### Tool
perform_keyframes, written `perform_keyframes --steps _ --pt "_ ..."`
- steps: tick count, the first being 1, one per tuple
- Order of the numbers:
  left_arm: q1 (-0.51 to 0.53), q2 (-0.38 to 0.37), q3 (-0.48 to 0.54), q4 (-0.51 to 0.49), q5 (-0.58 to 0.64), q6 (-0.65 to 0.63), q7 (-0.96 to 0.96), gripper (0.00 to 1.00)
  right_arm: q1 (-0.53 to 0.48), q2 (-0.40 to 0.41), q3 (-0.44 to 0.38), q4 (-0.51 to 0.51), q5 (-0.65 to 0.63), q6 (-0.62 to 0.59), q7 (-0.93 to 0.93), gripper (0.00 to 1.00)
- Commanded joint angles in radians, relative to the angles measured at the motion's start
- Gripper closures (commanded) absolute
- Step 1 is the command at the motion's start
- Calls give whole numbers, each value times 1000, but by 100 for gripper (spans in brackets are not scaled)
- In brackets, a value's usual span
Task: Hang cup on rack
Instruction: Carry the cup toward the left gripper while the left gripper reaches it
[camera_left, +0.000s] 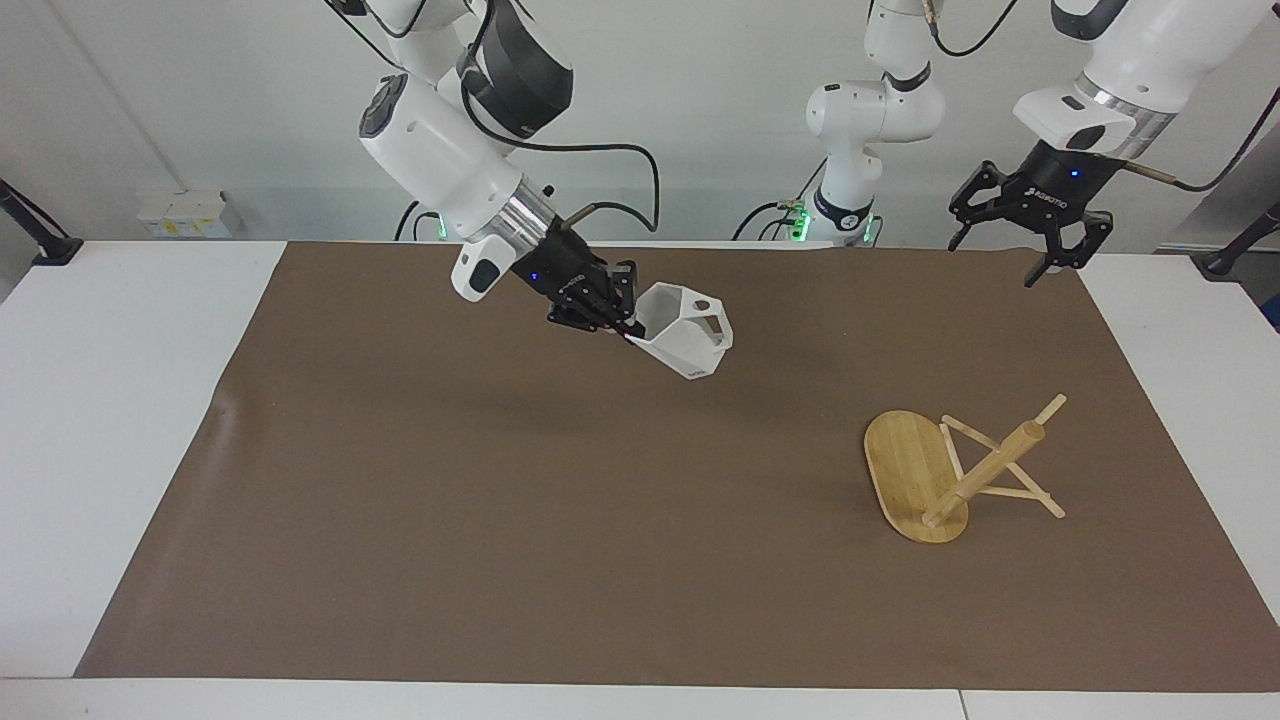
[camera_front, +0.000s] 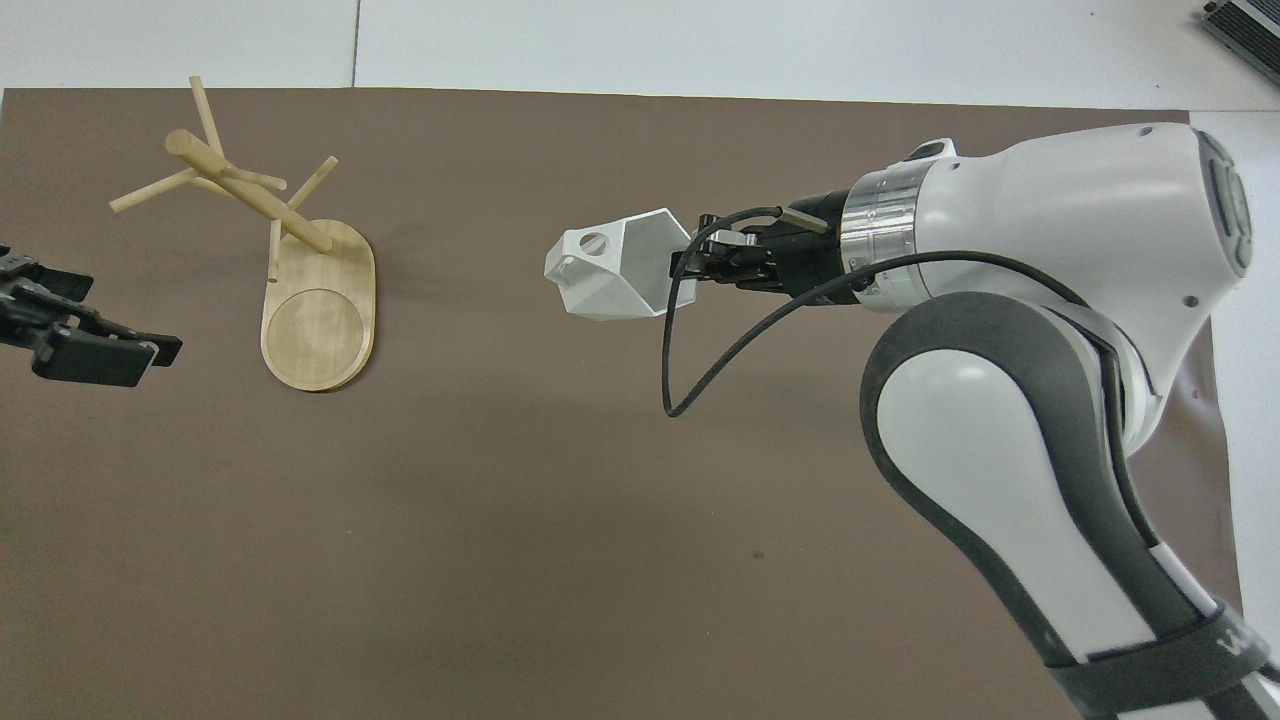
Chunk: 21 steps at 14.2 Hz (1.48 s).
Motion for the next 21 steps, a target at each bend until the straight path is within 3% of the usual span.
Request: perform_keyframes --steps 1,6,10,15,21 --pt "-17 -41 13 -61 -58 57 160 0 -12 5 33 27 32 -30 -57 100" --pt "-16 -70 14 -163 -234 183 315 0 -12 2 87 28 99 -28 -44 100" --pt "-14 -145 14 -331 -413 302 472 0 -12 2 123 28 101 -30 -40 100" --pt "-33 -155 11 -361 -473 317 694 0 -12 0 182 28 180 -11 46 100" --pt "-83 -213 11 -463 -510 315 762 0 -12 2 219 28 186 -7 101 100"
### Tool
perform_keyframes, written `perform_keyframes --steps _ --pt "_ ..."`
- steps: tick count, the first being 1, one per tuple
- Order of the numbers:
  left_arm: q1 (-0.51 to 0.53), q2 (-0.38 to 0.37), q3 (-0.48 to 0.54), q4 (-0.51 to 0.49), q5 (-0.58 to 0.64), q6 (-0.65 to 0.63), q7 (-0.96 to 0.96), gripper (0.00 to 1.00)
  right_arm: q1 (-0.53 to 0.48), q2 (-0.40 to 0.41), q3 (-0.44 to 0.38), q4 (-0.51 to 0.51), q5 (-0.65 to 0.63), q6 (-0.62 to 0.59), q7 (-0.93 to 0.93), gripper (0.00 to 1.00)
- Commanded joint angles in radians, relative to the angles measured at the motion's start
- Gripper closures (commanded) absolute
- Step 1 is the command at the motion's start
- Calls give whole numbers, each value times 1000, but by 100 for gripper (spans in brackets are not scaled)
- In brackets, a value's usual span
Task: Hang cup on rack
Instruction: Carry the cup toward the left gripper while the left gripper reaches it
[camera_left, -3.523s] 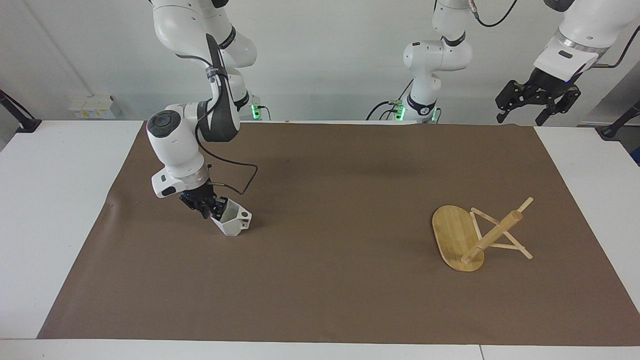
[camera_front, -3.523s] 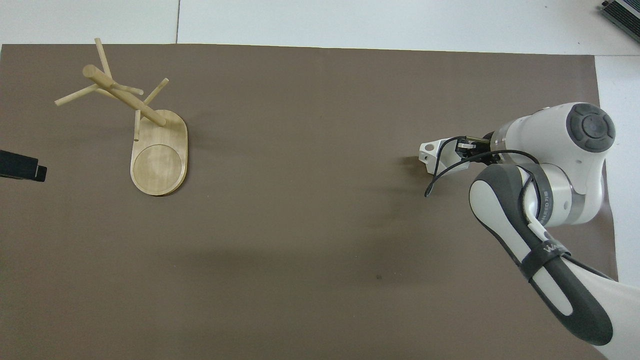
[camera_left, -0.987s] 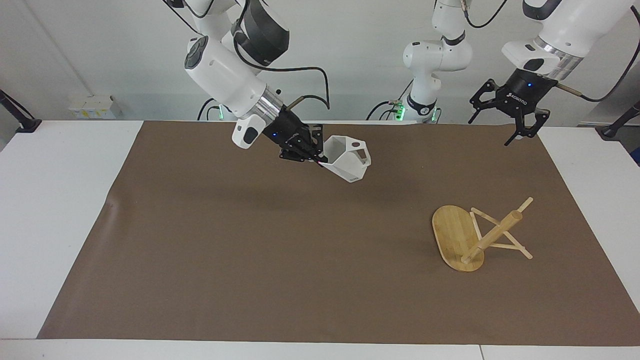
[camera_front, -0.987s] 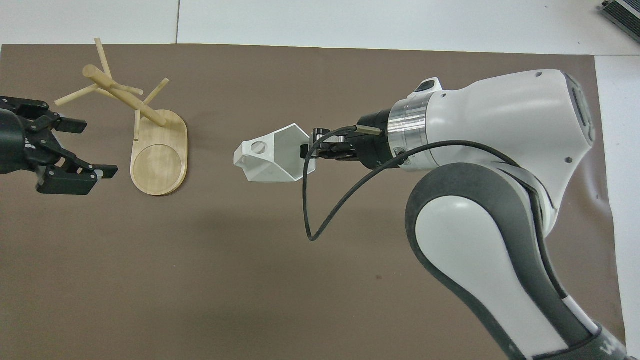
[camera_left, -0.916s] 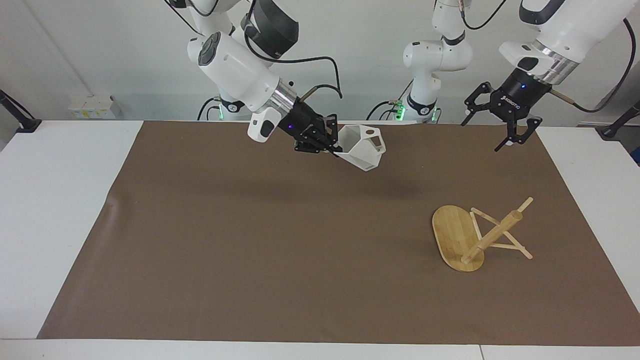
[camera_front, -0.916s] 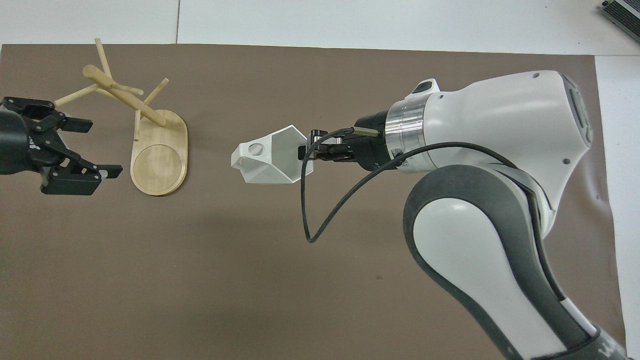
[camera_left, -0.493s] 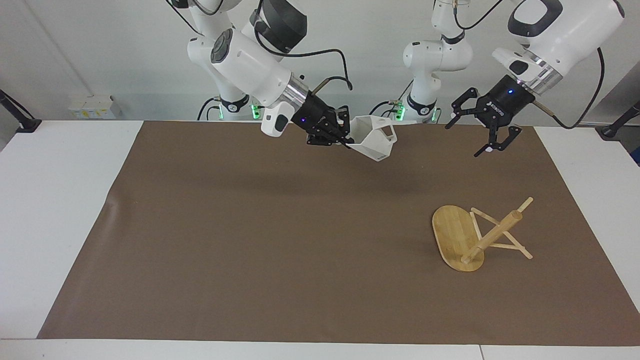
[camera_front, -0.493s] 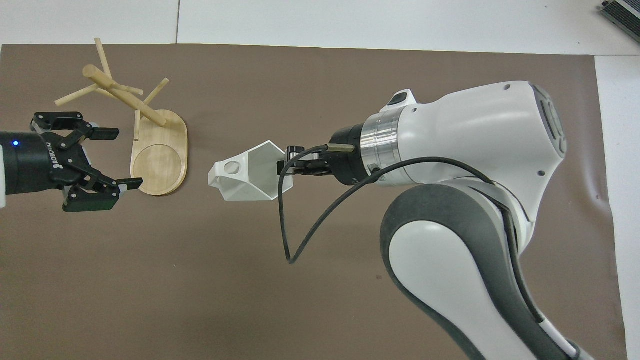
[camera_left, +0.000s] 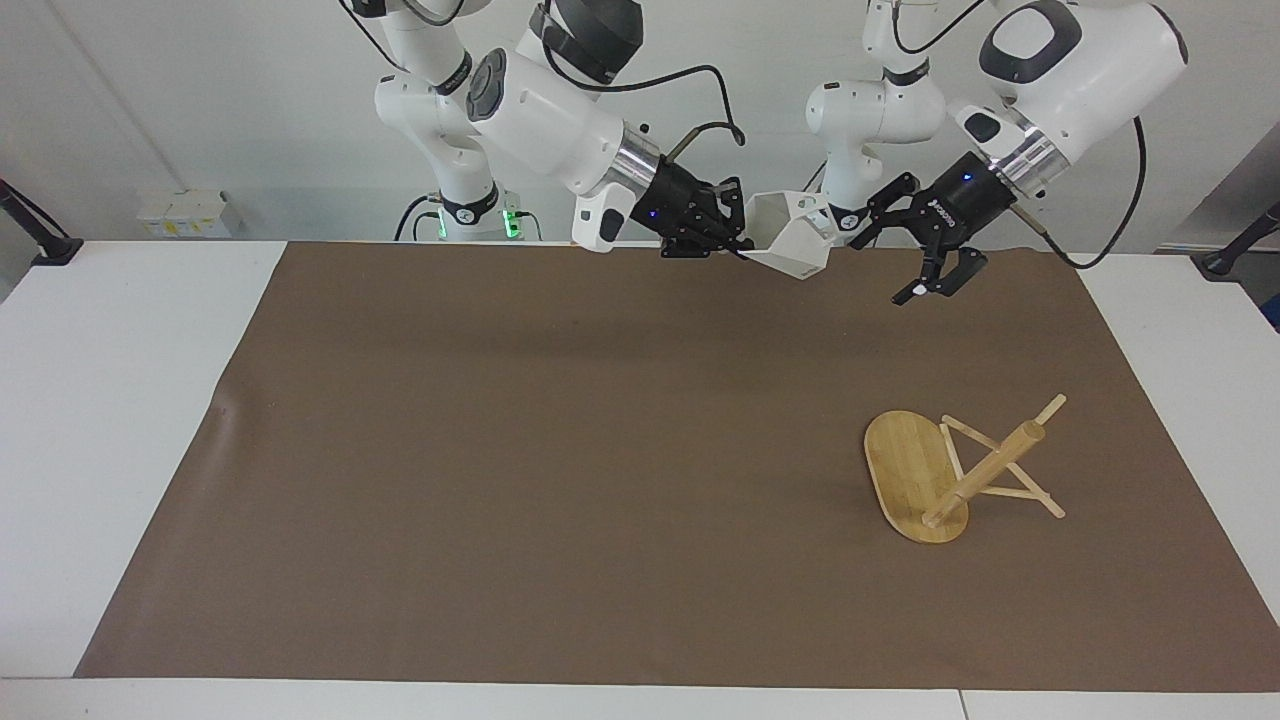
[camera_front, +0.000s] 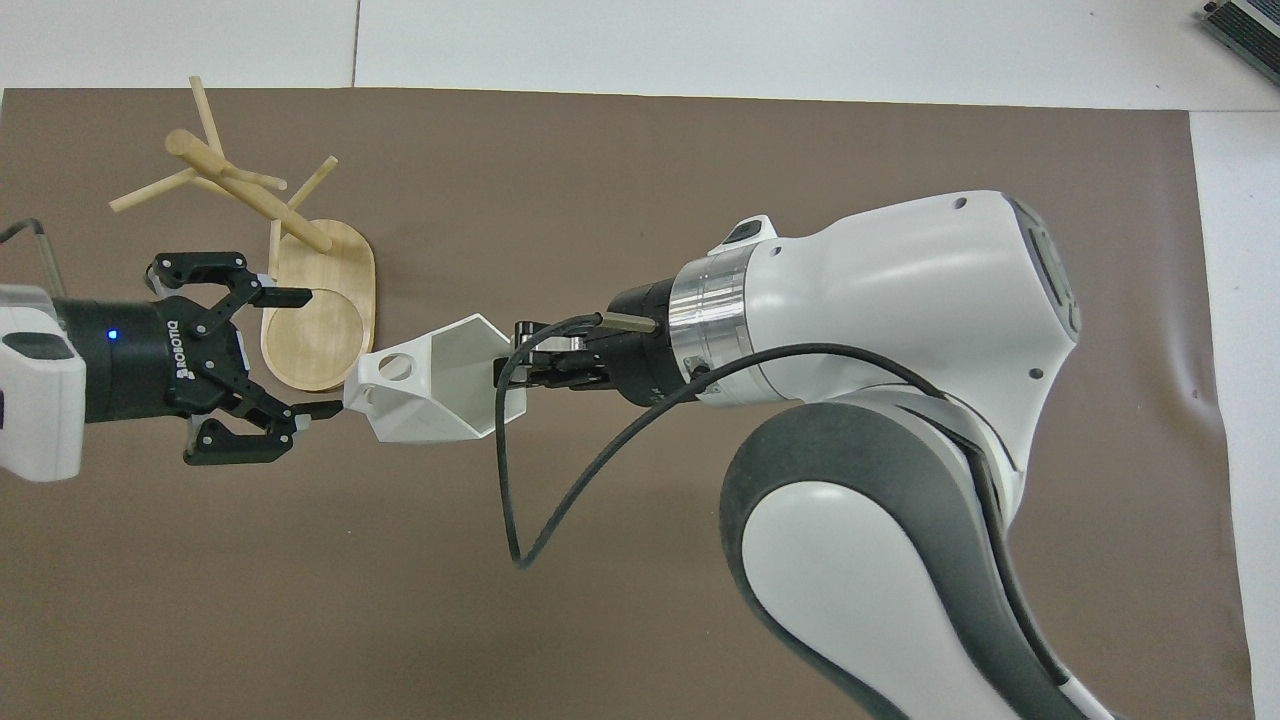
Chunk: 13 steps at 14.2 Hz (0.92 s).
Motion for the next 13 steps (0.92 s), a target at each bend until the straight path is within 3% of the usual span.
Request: perform_keyframes --steps 1,13 --pt "-19 -77 12 -94 -35 18 61 0 -13 2 19 9 24 5 50 100" --pt "-44 -97 0 -125 -119 18 61 0 -14 3 11 9 92 3 55 100"
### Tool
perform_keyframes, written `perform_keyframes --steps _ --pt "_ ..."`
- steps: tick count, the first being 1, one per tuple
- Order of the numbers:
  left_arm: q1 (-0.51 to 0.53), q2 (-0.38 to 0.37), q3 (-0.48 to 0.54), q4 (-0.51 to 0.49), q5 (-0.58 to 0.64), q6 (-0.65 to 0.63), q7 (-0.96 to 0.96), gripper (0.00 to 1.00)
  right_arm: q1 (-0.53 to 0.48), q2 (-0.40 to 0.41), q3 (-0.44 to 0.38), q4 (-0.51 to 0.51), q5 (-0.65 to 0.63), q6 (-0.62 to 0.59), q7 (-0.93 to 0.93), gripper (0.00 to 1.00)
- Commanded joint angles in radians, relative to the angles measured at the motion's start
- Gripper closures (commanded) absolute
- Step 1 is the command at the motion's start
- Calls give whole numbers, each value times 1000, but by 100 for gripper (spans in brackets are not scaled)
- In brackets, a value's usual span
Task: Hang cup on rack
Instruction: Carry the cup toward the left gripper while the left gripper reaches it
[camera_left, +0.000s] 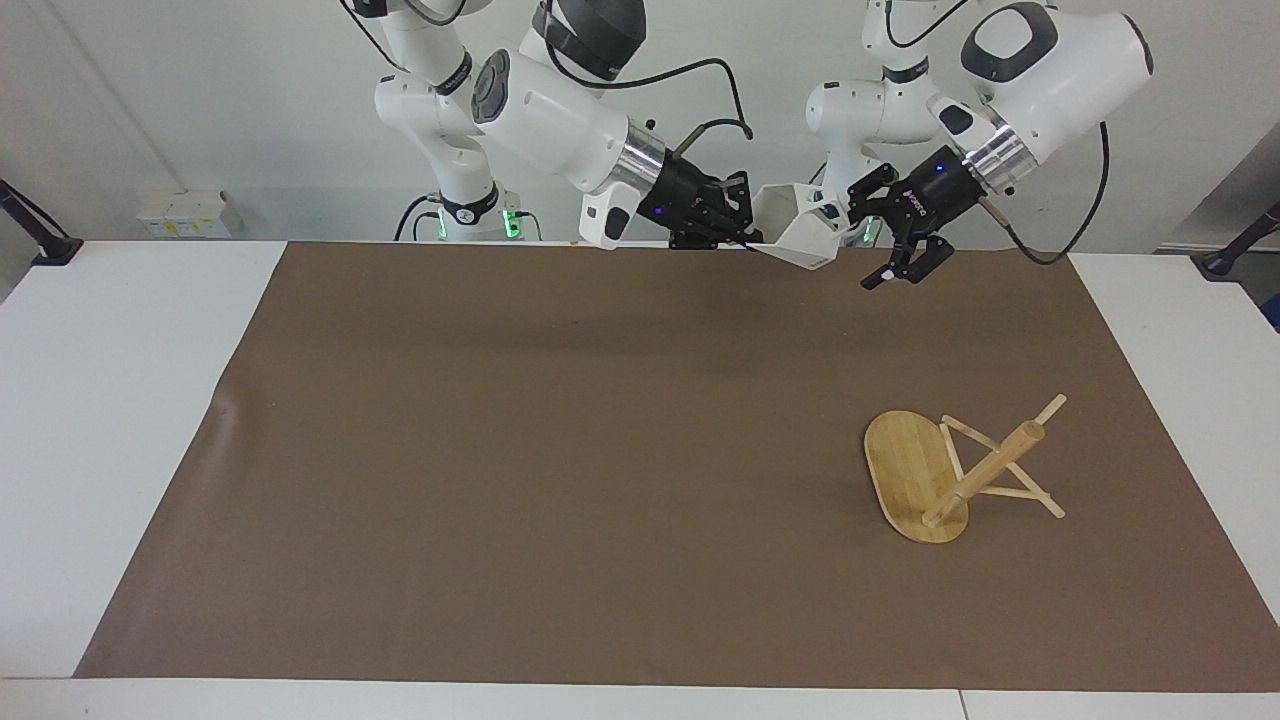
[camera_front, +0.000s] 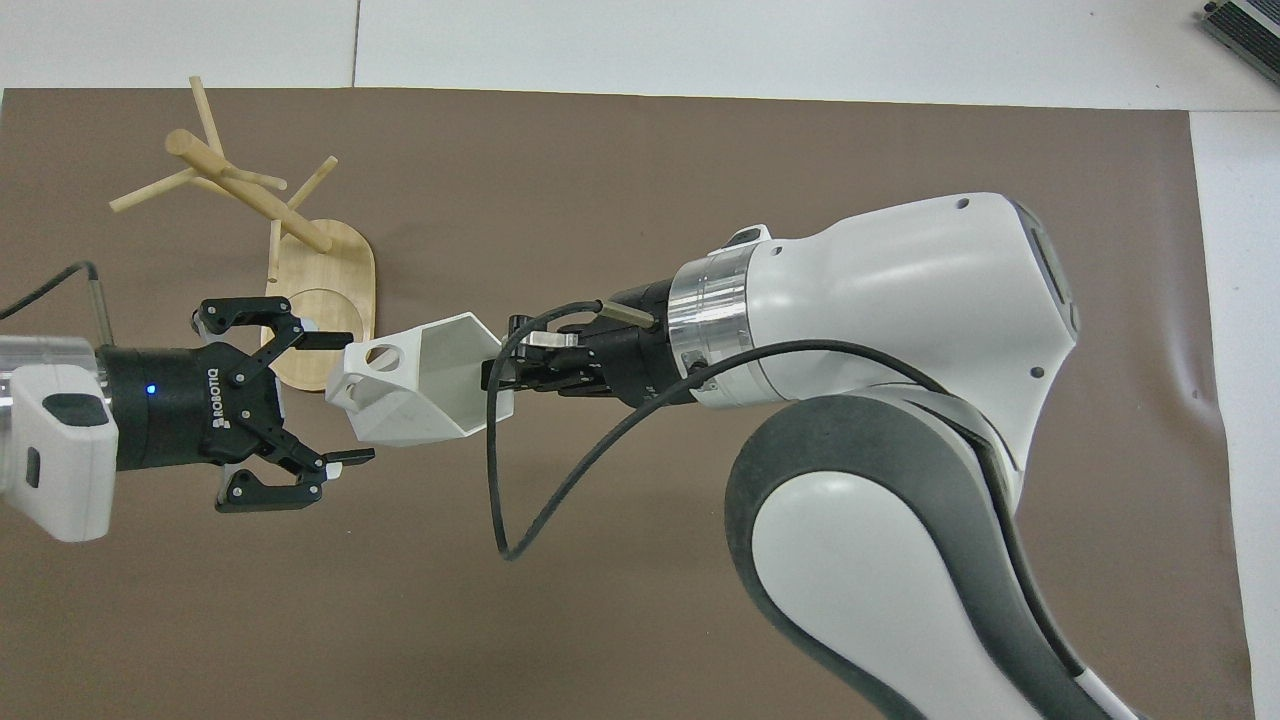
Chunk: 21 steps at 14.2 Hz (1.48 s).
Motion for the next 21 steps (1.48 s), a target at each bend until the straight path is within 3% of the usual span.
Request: perform_keyframes --steps 1,14,15,18,21 --pt "-16 -35 -6 -39 -47 21 -17 0 -12 3 9 9 35 3 16 100" --pt "-18 -35 -28 -33 -113 23 -80 3 -13 3 5 9 35 3 44 100" --pt "-18 -35 -32 -33 -114 25 -80 16 -13 3 5 9 35 3 44 100" --pt "-18 -35 -34 -33 -120 25 -81 71 -13 2 4 9 35 3 52 100" --pt "-18 -35 -34 -33 -119 26 -81 100 -13 3 4 9 35 3 52 100"
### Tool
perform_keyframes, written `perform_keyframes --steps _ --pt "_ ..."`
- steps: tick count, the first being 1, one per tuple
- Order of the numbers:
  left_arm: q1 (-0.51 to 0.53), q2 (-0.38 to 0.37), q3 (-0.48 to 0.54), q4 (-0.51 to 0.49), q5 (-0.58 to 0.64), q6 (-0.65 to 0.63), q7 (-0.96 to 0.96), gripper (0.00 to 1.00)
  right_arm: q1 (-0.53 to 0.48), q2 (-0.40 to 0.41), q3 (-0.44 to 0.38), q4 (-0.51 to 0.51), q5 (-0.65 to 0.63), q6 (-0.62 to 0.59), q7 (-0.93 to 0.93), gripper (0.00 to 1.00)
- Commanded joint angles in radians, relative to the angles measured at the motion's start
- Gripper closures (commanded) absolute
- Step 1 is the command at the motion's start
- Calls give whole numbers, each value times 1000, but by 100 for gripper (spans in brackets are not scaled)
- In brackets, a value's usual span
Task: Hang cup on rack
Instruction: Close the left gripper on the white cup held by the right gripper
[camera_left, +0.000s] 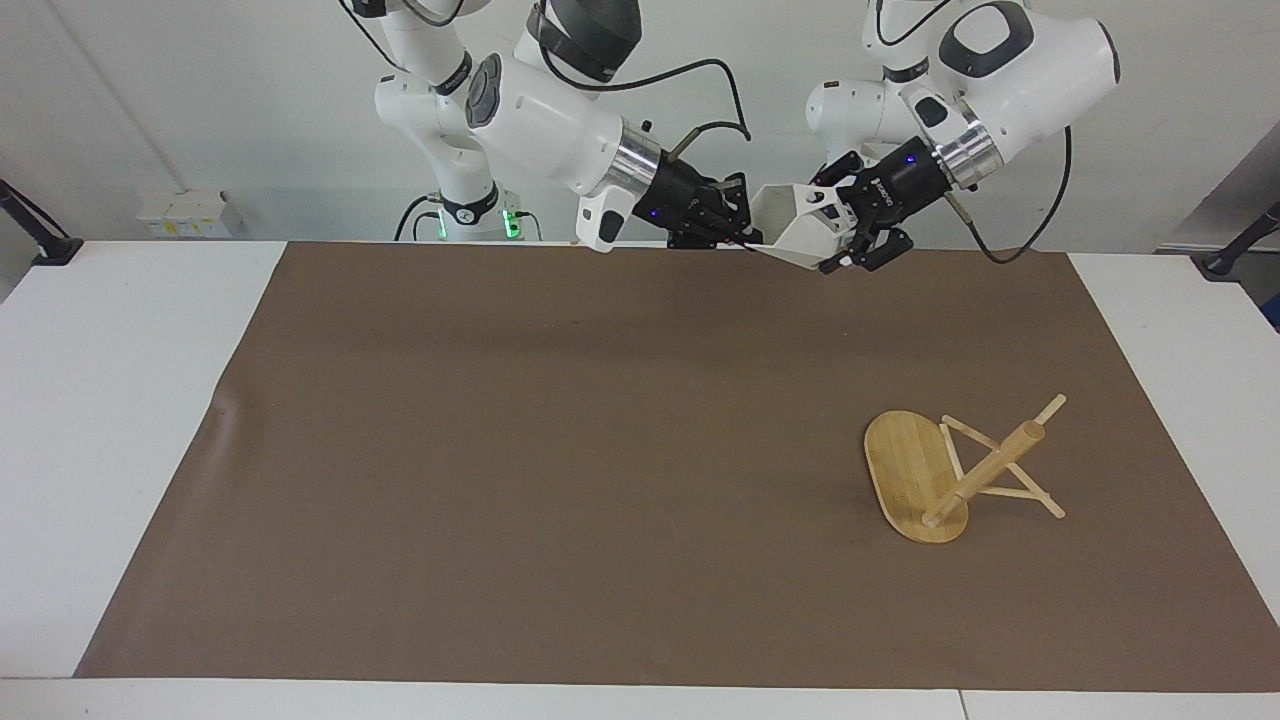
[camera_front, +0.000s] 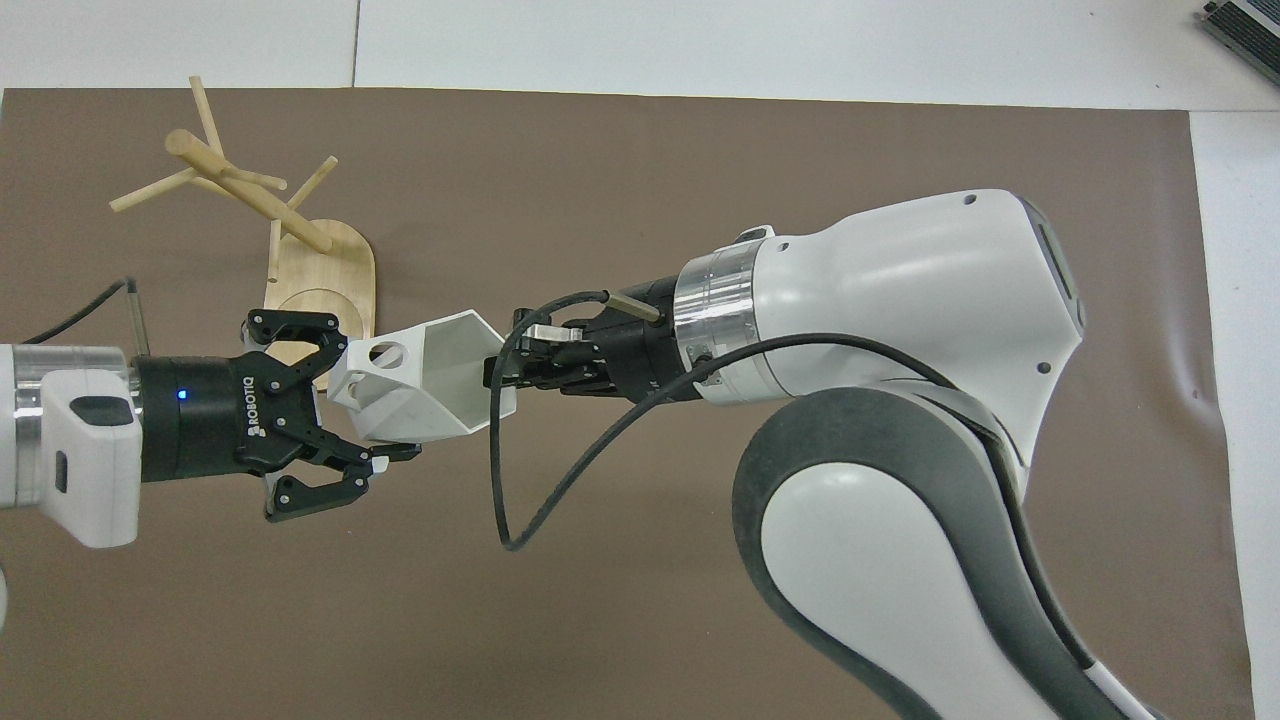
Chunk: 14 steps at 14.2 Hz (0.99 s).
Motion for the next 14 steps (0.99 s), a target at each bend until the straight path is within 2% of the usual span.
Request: perform_keyframes --steps 1,9,10,11,12,13,14 --pt "-15 -29 3 -27 -22 22 -23 100 -11 1 8 8 27 8 27 100" --pt "-12 -27 4 -27 -20 45 -67 100 -11 1 7 8 13 9 25 100" --pt "-12 -27 4 -27 -20 45 -67 100 -11 1 7 8 13 9 27 93" --pt "-12 -27 4 -27 -20 45 -67 100 -11 1 7 8 13 9 27 78" --pt "-12 -27 4 -27 -20 45 -67 100 -11 1 7 8 13 9 28 69" --pt "-12 -27 4 -27 -20 45 -67 100 -11 1 7 8 13 9 27 18" --pt "-12 -27 4 -27 -20 45 -67 100 -11 0 5 8 15 11 31 0"
